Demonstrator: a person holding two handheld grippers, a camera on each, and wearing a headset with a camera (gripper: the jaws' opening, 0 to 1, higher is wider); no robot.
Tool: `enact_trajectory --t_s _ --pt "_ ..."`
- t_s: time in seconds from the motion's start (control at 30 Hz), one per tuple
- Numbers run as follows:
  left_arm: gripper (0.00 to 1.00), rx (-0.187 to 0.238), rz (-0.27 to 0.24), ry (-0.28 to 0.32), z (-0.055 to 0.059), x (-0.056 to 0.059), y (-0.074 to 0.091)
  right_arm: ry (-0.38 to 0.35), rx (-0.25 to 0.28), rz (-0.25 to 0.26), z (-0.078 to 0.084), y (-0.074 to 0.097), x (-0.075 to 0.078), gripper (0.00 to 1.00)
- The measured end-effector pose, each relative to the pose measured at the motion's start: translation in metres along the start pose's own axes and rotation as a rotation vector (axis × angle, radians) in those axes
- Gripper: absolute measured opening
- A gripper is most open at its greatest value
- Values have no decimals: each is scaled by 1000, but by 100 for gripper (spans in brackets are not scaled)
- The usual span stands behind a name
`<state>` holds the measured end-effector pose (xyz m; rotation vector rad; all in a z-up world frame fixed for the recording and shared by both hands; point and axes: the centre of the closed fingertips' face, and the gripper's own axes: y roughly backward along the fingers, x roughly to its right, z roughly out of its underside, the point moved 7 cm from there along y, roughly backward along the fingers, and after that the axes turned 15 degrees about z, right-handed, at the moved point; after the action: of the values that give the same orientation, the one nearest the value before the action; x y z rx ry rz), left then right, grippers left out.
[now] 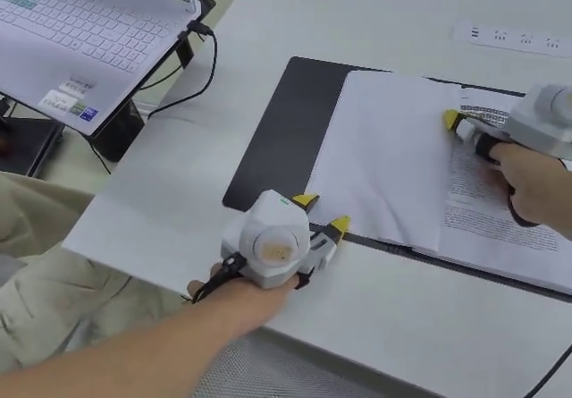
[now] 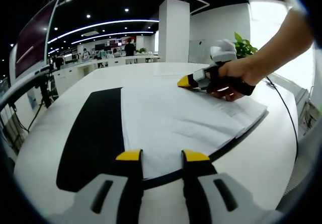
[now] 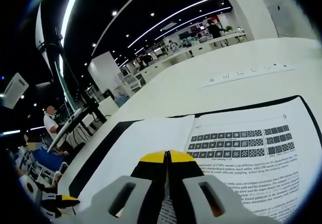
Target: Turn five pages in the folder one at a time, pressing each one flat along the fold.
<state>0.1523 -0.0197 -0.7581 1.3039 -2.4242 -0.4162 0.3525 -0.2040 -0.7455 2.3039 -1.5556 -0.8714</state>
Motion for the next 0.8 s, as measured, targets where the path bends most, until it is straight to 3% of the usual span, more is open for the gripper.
enact_trajectory --t_s 0.33,0.47,0.8 --pt "29 -1 -1 3 0 0 0 -29 1 1 11 39 -16 0" --pt "29 1 0 2 0 0 -1 -30 -19 -28 20 52 -23 0" --pt "29 1 0 1 1 0 0 -53 -7 -38 32 61 -18 0"
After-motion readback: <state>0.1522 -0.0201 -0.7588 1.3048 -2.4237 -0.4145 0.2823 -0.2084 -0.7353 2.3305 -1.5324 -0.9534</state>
